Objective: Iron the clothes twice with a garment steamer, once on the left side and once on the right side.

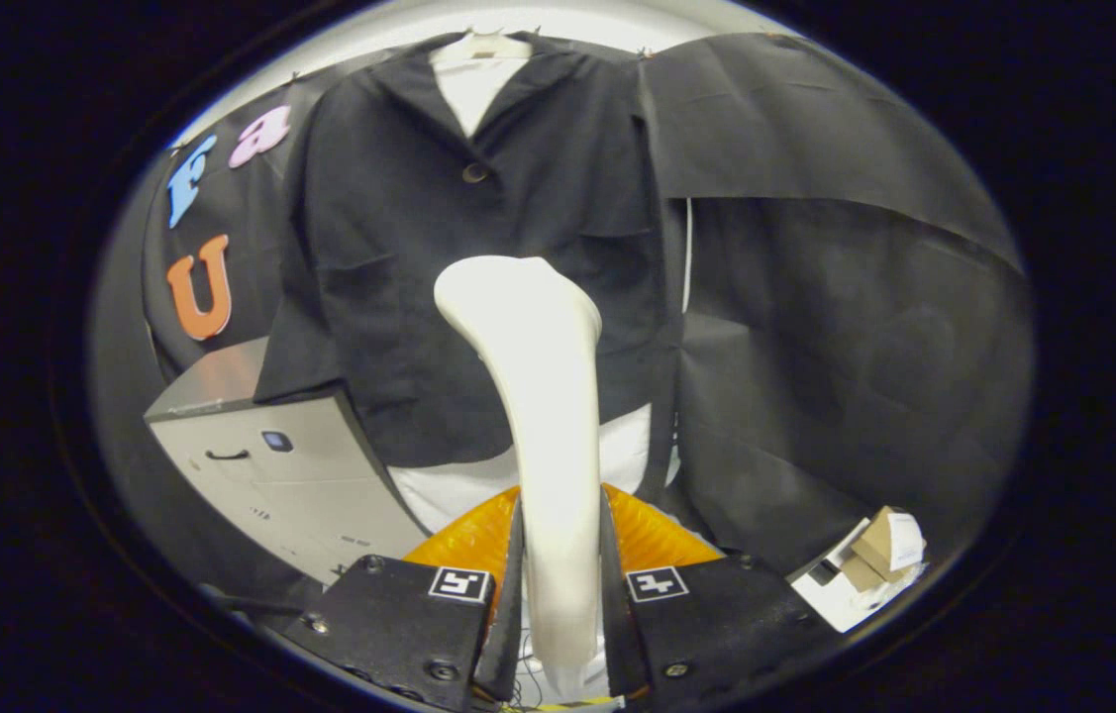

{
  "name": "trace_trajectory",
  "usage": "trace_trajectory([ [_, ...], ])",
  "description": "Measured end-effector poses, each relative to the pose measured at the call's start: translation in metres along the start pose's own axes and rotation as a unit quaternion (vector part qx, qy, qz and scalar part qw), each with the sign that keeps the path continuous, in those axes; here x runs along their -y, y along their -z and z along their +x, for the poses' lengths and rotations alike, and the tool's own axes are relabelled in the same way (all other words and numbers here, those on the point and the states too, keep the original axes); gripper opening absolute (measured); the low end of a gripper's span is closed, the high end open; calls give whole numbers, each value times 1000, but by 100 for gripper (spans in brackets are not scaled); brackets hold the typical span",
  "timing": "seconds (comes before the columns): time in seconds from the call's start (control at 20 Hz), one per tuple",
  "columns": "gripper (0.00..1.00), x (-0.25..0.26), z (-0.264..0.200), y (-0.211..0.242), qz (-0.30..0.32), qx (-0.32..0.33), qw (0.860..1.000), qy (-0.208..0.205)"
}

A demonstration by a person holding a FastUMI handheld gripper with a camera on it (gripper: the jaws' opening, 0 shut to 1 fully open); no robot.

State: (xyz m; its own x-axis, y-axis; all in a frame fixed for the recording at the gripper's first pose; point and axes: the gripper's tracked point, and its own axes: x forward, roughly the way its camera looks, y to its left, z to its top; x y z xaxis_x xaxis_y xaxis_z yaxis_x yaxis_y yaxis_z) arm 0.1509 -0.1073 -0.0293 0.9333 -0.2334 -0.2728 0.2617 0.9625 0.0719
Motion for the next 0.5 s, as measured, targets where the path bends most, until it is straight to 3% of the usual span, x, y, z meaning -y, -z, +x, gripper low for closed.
trace_trajectory([
  [0.25, 37, 56, -10, -74, 29, 53, 998, 23],
  [0.5, 37, 77, -8, -166, 27, 107, 994, 14],
])
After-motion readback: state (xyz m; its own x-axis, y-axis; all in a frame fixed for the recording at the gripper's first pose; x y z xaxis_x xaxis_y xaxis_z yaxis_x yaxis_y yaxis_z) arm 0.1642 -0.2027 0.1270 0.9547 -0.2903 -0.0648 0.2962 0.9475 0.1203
